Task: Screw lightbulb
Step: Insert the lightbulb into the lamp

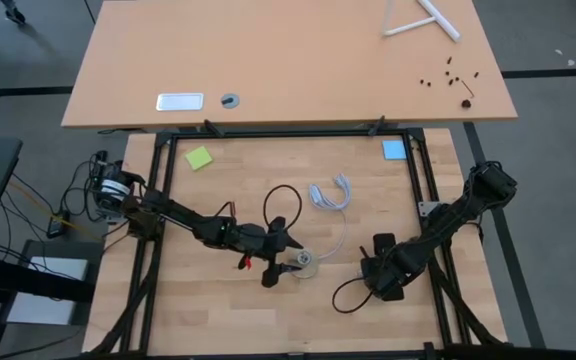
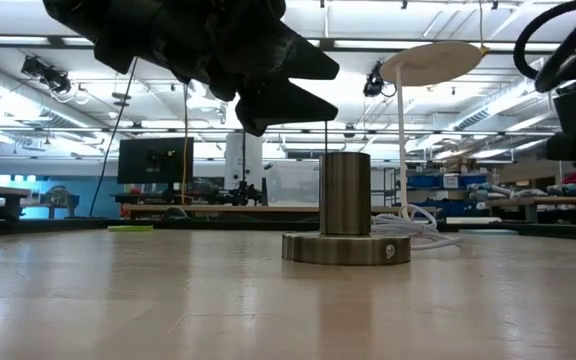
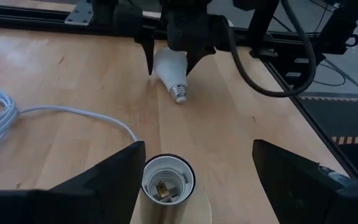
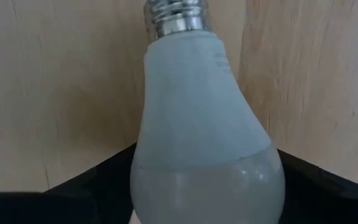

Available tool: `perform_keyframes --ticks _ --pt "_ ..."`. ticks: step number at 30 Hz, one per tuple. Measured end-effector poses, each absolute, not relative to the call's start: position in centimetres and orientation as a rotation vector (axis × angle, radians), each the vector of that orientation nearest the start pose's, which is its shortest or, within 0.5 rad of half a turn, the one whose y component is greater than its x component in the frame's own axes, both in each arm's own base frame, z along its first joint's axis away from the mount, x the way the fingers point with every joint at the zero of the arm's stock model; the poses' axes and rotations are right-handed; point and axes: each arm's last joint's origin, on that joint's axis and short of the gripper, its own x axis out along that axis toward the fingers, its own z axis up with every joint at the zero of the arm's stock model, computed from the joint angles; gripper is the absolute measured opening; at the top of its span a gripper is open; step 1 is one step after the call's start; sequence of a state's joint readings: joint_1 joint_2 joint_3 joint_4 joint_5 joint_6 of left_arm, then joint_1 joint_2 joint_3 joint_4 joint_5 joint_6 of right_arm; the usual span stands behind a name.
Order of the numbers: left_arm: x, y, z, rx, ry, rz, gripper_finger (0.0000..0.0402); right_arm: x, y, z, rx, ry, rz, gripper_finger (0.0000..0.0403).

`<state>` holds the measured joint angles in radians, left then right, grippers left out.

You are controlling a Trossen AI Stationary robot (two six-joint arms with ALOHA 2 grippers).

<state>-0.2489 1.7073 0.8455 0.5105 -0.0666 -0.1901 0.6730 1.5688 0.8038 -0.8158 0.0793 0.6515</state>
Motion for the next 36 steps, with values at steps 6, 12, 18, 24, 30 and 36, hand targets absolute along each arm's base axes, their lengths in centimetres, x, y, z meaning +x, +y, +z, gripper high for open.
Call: perform_keyframes --ticks 6,12,18,24,30,36 --pt "34.0 -8.5 18.6 -0.154 0.37 -0.153 0.0303 19.4 15.0 15.7 -0.078 1.519 -0.013 0.0271" --pt "33.4 -8.4 20.1 -0.169 0.357 -0.184 0.0303 20.2 15.2 18.0 -0.083 1.54 -0.035 0.0287" --pt "32.3 -8.1 22.2 -0.17 0.34 -0.188 0.0303 21.5 14.7 22.5 -0.165 1.56 -0.06 0.0283" --pt "31.0 -7.7 23.0 -0.152 0.414 -0.158 0.0303 23.1 12.7 28.3 -0.214 1.531 -0.142 0.0274" --pt "30.7 -7.5 21.5 -0.118 0.538 -0.081 0.0303 24.7 11.0 31.7 -0.228 1.425 -0.151 0.028" --pt "31.8 -8.0 19.3 -0.121 0.572 -0.132 0.0291 25.7 10.6 32.2 -0.202 1.344 -0.145 0.0281"
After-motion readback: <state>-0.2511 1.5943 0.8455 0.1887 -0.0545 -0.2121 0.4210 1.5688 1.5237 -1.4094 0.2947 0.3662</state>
